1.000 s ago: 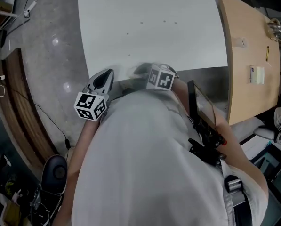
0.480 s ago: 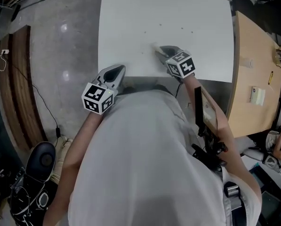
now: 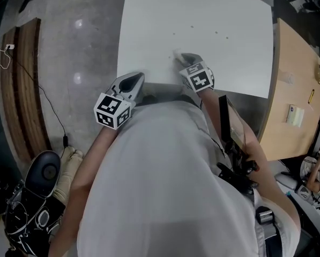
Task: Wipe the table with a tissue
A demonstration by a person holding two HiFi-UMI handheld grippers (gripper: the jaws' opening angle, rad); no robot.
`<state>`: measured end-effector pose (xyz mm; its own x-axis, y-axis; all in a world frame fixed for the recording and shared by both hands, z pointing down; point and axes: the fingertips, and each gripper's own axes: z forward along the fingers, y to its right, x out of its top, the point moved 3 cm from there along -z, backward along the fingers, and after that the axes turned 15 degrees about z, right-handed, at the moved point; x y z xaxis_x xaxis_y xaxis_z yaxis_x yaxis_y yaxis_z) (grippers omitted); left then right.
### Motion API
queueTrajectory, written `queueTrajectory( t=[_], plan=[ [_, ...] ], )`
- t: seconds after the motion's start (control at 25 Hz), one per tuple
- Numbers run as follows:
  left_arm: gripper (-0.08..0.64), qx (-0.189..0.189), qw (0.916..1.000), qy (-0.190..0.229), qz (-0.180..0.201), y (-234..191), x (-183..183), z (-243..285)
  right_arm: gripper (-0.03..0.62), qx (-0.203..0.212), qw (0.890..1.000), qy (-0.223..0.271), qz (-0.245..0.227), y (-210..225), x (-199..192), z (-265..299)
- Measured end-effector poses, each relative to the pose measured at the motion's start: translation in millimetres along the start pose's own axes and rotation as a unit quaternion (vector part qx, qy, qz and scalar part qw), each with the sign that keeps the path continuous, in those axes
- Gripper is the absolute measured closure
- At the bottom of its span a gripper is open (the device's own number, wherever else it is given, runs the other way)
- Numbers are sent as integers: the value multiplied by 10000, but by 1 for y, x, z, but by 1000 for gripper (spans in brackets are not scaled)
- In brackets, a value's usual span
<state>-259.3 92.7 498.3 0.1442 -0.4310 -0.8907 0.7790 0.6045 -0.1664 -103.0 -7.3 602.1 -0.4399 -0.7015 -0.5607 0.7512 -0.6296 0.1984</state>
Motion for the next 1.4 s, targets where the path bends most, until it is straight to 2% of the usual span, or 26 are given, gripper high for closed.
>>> queueTrajectory(
  t=[0.16,0.4,0.6,0.76,0.84,0.96,1.04,1.16,1.28,1.4],
  plan=[
    [556,52,10000,-9,-10,-1,0,-5,489,159,9998,62,-129,-19,4,5],
    [556,50,10000,3,-9,-5,1,-4,489,618,9960,-218,-616,-56,2,8],
    [555,-35,10000,15,2,-6,3,4,489,1268,9825,-564,-1242,-90,-12,9],
    [555,-165,9998,59,23,-6,7,16,489,1970,9646,-745,-1589,-101,-28,2],
    [556,-241,9996,97,58,-7,12,21,489,2222,9632,-581,-1398,-99,-29,-10],
    [556,-367,9992,121,140,-8,20,27,489,2239,9724,118,-646,-77,-13,-37],
    [555,-457,9987,103,202,-10,24,32,489,2044,9770,589,-146,-53,0,-55],
    [556,-597,9978,63,297,-8,28,44,489,1624,9810,1014,308,-14,8,-77],
    [557,-717,9967,32,377,-5,35,56,489,1253,9837,1187,510,17,6,-87],
    [556,-732,9963,-63,447,-4,40,64,489,1154,9829,1290,626,35,9,-85]
  ],
)
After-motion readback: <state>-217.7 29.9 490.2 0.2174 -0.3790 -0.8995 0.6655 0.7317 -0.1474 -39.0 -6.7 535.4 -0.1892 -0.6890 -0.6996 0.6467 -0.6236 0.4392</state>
